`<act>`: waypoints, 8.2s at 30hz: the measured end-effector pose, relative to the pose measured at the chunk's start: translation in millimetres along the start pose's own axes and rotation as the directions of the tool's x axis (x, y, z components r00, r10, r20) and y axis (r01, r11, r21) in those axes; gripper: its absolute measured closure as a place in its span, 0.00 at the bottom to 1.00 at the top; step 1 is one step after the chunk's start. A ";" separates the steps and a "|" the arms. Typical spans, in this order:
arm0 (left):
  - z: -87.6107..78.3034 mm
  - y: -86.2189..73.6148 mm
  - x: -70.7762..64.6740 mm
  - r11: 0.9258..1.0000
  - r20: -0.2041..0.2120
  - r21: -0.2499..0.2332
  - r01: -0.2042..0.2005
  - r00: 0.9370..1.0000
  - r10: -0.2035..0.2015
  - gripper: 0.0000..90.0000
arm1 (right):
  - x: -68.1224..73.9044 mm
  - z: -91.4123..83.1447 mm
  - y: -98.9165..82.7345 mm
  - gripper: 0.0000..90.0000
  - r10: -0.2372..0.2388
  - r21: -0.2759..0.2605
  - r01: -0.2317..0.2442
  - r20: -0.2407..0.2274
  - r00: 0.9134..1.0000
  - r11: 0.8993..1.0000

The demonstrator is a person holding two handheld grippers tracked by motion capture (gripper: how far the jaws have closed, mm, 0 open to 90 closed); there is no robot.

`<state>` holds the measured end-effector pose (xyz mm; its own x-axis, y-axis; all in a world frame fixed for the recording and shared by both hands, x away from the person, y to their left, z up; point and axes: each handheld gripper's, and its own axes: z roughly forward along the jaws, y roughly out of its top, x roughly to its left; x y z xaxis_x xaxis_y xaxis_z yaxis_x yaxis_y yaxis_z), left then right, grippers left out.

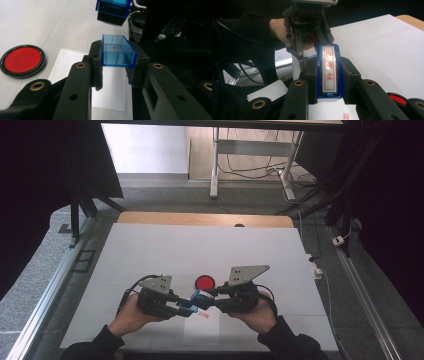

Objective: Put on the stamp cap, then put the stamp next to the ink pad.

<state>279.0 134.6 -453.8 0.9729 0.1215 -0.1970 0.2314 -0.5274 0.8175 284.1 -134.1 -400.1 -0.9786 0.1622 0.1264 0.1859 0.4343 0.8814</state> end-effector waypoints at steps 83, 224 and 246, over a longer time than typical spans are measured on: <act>-7.8 -4.3 -10.7 1.000 -0.136 -0.006 0.027 0.990 -0.028 0.31 | 3.9 0.8 -0.9 0.79 -0.042 -0.022 0.041 -0.034 0.999 0.999; -85.8 -99.2 -60.2 0.916 -0.551 -0.079 0.394 0.748 -0.370 0.01 | -106.1 -34.2 -99.7 0.72 0.107 0.264 -0.290 0.543 0.833 0.920; -86.0 -99.4 -60.3 0.915 -0.552 -0.081 0.395 0.747 -0.371 0.01 | -94.2 -38.5 -86.7 0.44 0.119 0.206 -0.277 0.559 0.821 0.939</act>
<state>197.7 252.0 -476.6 0.6429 0.7508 -0.1518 0.5967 -0.3666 0.7138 356.8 -221.2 -470.9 -0.7320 0.6797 -0.0456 0.4632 0.5457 0.6983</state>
